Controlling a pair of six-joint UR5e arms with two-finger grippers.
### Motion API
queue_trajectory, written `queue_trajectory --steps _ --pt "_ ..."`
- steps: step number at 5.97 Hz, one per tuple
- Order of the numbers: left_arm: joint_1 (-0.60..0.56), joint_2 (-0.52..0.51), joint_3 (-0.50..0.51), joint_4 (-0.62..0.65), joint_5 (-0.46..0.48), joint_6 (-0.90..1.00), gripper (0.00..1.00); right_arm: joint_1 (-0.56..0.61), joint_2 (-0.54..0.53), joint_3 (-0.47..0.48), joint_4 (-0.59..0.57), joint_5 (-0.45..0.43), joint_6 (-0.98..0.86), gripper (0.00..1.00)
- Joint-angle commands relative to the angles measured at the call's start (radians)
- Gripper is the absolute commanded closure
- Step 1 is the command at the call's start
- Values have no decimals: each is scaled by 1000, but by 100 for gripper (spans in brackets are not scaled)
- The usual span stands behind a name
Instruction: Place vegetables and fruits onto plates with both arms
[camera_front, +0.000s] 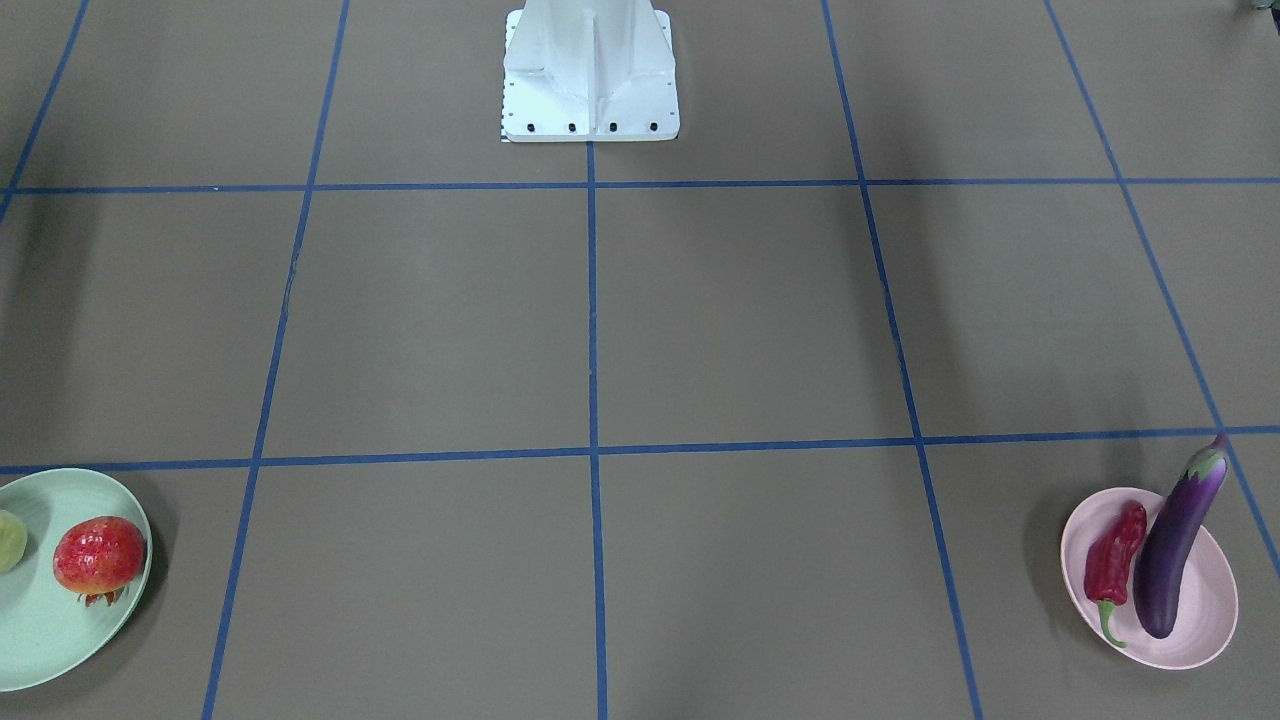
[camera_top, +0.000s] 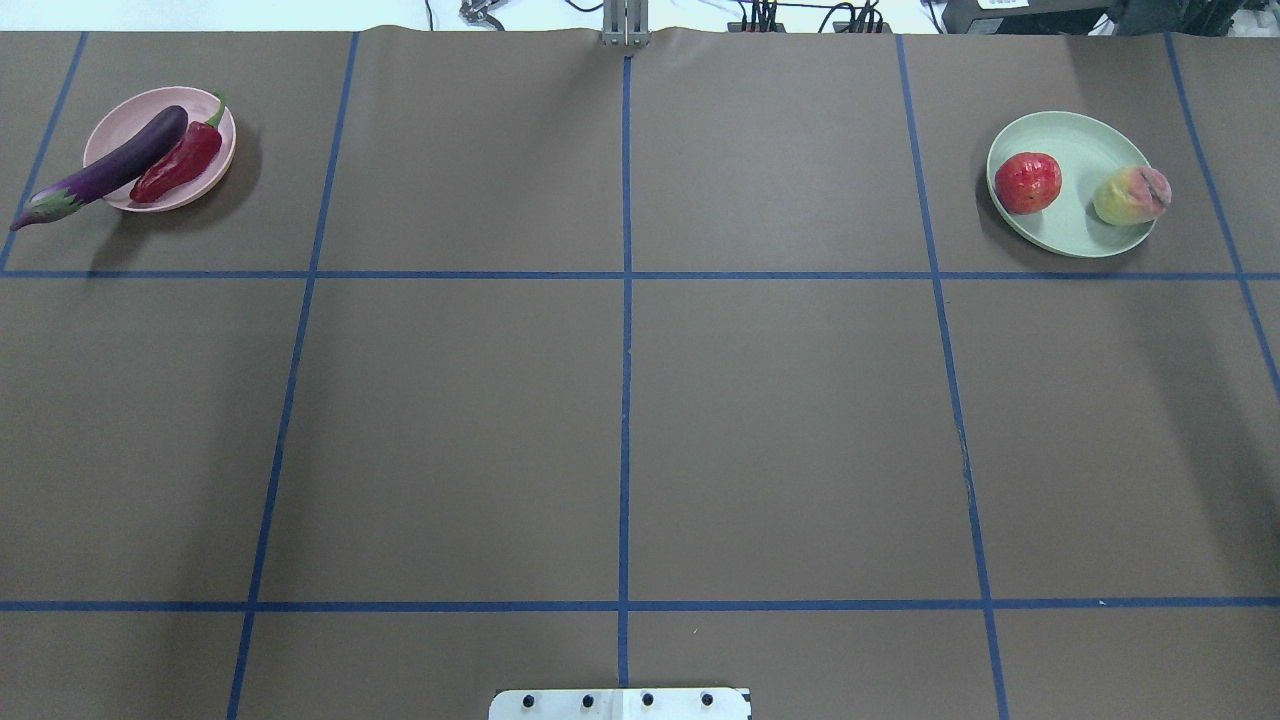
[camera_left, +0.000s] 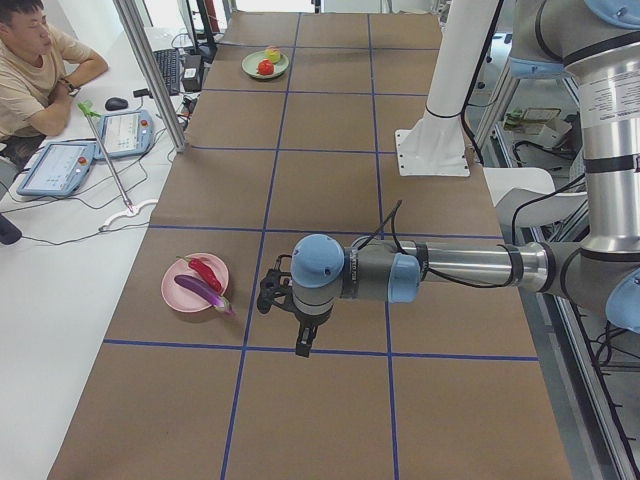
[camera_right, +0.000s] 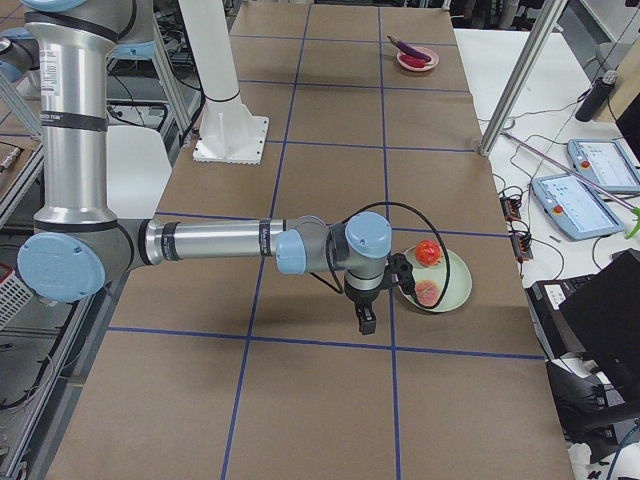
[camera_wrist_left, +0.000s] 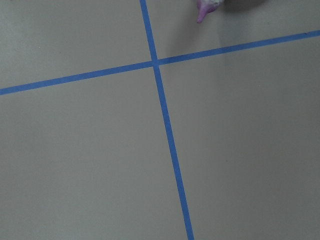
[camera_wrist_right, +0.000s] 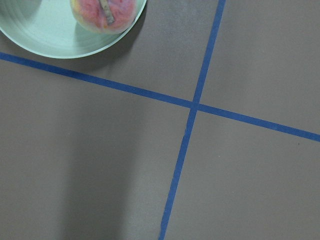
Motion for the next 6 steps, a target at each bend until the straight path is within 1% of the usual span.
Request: queue_trajectory --steps 1,2,3,6 --pt "12 -3 -1 96 35 2 0 0 -3 5 0 0 0 0" --pt "-3 7 -1 100 50 2 0 0 -3 16 -2 1 0 0" --pt "-5 -2 2 94 43 -1 0 3 -4 42 -14 2 9 0" --pt "-6 -11 19 89 43 -2 0 28 -11 40 -18 -5 38 0"
